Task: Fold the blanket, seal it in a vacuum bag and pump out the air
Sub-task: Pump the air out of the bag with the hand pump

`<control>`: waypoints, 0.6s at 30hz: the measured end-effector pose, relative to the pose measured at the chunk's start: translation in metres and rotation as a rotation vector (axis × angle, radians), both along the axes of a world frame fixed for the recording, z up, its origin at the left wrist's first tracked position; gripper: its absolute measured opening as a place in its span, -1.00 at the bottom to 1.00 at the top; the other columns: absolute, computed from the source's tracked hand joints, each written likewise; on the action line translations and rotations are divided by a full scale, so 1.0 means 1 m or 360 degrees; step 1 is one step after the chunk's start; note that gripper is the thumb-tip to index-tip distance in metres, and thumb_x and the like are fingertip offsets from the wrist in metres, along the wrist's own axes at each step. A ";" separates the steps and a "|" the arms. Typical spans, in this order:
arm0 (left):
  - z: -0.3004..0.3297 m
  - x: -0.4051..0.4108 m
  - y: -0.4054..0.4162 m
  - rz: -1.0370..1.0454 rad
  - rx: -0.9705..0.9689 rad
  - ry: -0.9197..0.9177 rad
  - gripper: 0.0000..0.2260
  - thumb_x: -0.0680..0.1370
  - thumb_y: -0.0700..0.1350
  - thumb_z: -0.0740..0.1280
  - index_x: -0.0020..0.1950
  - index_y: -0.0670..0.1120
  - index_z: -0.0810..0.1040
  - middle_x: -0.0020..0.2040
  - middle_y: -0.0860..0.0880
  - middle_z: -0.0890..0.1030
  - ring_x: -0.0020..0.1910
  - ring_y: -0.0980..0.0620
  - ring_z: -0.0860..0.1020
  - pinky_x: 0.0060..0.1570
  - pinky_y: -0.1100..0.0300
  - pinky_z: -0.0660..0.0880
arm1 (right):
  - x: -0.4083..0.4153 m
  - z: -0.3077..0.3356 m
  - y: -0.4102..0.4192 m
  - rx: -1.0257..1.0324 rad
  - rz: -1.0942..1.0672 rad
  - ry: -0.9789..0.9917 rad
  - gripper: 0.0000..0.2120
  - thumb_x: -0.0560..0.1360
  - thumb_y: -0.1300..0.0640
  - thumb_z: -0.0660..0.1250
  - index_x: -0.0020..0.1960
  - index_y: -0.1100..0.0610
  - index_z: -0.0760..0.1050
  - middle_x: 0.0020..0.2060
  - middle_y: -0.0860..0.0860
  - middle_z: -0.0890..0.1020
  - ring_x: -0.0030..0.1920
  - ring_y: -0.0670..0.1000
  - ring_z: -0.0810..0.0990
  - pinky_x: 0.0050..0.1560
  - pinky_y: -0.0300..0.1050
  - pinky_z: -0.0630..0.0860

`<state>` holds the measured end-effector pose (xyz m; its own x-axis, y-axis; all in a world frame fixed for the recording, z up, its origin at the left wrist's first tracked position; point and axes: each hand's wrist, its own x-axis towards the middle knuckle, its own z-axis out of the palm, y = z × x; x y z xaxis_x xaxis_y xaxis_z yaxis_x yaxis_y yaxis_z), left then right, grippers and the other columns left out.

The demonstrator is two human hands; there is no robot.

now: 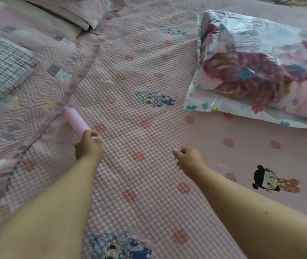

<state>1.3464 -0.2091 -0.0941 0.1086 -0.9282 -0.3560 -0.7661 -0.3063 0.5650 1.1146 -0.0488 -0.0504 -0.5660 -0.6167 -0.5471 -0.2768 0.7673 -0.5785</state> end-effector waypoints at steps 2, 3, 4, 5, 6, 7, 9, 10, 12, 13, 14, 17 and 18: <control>0.022 -0.026 0.024 -0.0008 -0.0003 0.0260 -0.84 0.59 -0.15 0.20 0.15 0.00 0.45 0.17 -0.26 0.53 0.08 -0.26 0.52 0.09 0.05 0.45 | -0.001 0.009 0.001 -0.0022 -0.0020 -0.0057 -0.65 0.56 -0.07 0.25 -0.13 0.23 0.55 -0.29 0.12 0.63 -0.24 0.12 0.60 -0.06 0.12 0.57; 0.035 -0.039 0.035 -0.0022 0.0036 0.0447 -0.86 0.60 -0.17 0.17 0.13 0.00 0.42 0.16 -0.24 0.54 0.04 -0.24 0.54 0.10 0.01 0.49 | -0.003 0.015 0.002 -0.0040 -0.0036 -0.0097 -0.66 0.55 -0.08 0.26 -0.15 0.20 0.55 -0.31 0.09 0.61 -0.27 0.08 0.57 -0.10 0.09 0.58; 0.048 -0.052 0.046 -0.0029 0.0097 0.0647 -0.87 0.62 -0.18 0.15 0.11 0.01 0.40 0.14 -0.22 0.54 -0.02 -0.20 0.56 0.07 -0.06 0.53 | -0.005 0.022 0.002 -0.0058 -0.0056 -0.0136 -0.66 0.55 -0.09 0.26 -0.16 0.18 0.54 -0.33 0.07 0.60 -0.29 0.06 0.56 -0.15 0.04 0.58; 0.063 -0.064 0.056 -0.0032 0.0158 0.0823 -0.87 0.64 -0.19 0.13 0.09 0.03 0.39 0.11 -0.19 0.53 -0.09 -0.14 0.56 0.02 -0.08 0.57 | -0.008 0.030 0.003 -0.0078 -0.0074 -0.0171 -0.67 0.55 -0.10 0.26 -0.16 0.16 0.53 -0.34 0.05 0.60 -0.31 0.04 0.56 -0.20 -0.01 0.56; 0.078 -0.075 0.068 -0.0050 0.0210 0.0965 -0.86 0.64 -0.19 0.13 0.07 0.05 0.39 0.06 -0.17 0.53 -0.16 -0.07 0.56 -0.05 -0.05 0.60 | -0.012 0.039 0.004 -0.0102 -0.0083 -0.0202 -0.66 0.55 -0.11 0.26 -0.15 0.16 0.53 -0.34 0.05 0.61 -0.32 0.03 0.55 -0.22 -0.04 0.54; 0.093 -0.086 0.080 -0.0093 0.0243 0.1076 -0.85 0.65 -0.19 0.13 0.07 0.07 0.38 0.01 -0.16 0.53 -0.20 -0.03 0.56 -0.13 0.02 0.62 | -0.016 0.050 0.006 -0.0128 -0.0082 -0.0230 -0.65 0.56 -0.12 0.25 -0.14 0.17 0.52 -0.33 0.05 0.61 -0.34 0.02 0.55 -0.22 -0.04 0.55; 0.123 -0.109 0.108 -0.0193 0.0300 0.1234 -0.86 0.65 -0.18 0.16 0.15 0.05 0.35 -0.01 -0.18 0.55 -0.21 -0.01 0.58 -0.24 0.20 0.59 | -0.028 0.071 0.009 -0.0191 -0.0077 -0.0299 -0.61 0.56 -0.14 0.24 -0.05 0.21 0.51 -0.29 0.08 0.63 -0.33 0.02 0.57 -0.18 -0.03 0.56; 0.136 -0.120 0.123 -0.0214 0.0343 0.1311 -0.83 0.64 -0.18 0.18 0.20 0.00 0.31 0.00 -0.19 0.56 -0.21 -0.02 0.60 -0.22 0.21 0.59 | -0.036 0.083 0.011 -0.0220 -0.0095 -0.0373 -0.56 0.56 -0.16 0.24 0.04 0.25 0.50 -0.24 0.12 0.63 -0.30 0.04 0.58 -0.17 -0.04 0.56; 0.162 -0.139 0.151 -0.0184 0.0461 0.1458 -0.77 0.63 -0.20 0.22 0.25 -0.10 0.26 0.03 -0.23 0.56 -0.21 -0.04 0.62 -0.12 0.11 0.62 | -0.056 0.108 0.020 -0.0252 -0.0192 -0.0659 -0.43 0.52 -0.21 0.27 0.22 0.28 0.44 -0.07 0.18 0.63 -0.15 0.10 0.63 -0.09 -0.03 0.57; 0.175 -0.147 0.166 -0.0184 0.0514 0.1509 -0.76 0.62 -0.19 0.23 0.25 -0.15 0.27 0.06 -0.24 0.56 -0.19 -0.04 0.63 -0.07 0.09 0.62 | -0.066 0.120 0.028 -0.0264 -0.0245 -0.0847 -0.38 0.49 -0.24 0.30 0.26 0.28 0.42 0.02 0.21 0.63 -0.05 0.14 0.64 0.00 0.00 0.59; 0.186 -0.154 0.181 -0.0208 0.0558 0.1550 -0.75 0.62 -0.19 0.25 0.25 -0.21 0.29 0.08 -0.24 0.56 -0.16 -0.04 0.64 -0.05 0.08 0.62 | -0.076 0.130 0.038 -0.0279 -0.0281 -0.1015 -0.36 0.46 -0.24 0.34 0.26 0.27 0.42 0.07 0.22 0.62 0.02 0.17 0.64 0.07 0.06 0.59; 0.210 -0.179 0.229 -0.0255 0.0615 0.1659 -0.71 0.60 -0.20 0.28 0.25 -0.32 0.36 0.09 -0.25 0.57 -0.07 -0.09 0.63 -0.01 0.09 0.61 | -0.101 0.153 0.075 -0.0474 -0.0431 -0.1365 -0.47 0.47 -0.11 0.40 0.19 0.29 0.44 0.11 0.22 0.59 0.10 0.20 0.61 0.15 0.13 0.55; 0.216 -0.188 0.246 -0.0227 0.0607 0.1695 -0.71 0.58 -0.21 0.30 0.22 -0.34 0.38 0.08 -0.25 0.57 -0.05 -0.09 0.64 -0.03 0.11 0.61 | -0.109 0.158 0.087 -0.0555 -0.0457 -0.1370 -0.51 0.50 -0.06 0.38 0.22 0.30 0.43 0.10 0.21 0.58 0.09 0.19 0.61 0.14 0.12 0.56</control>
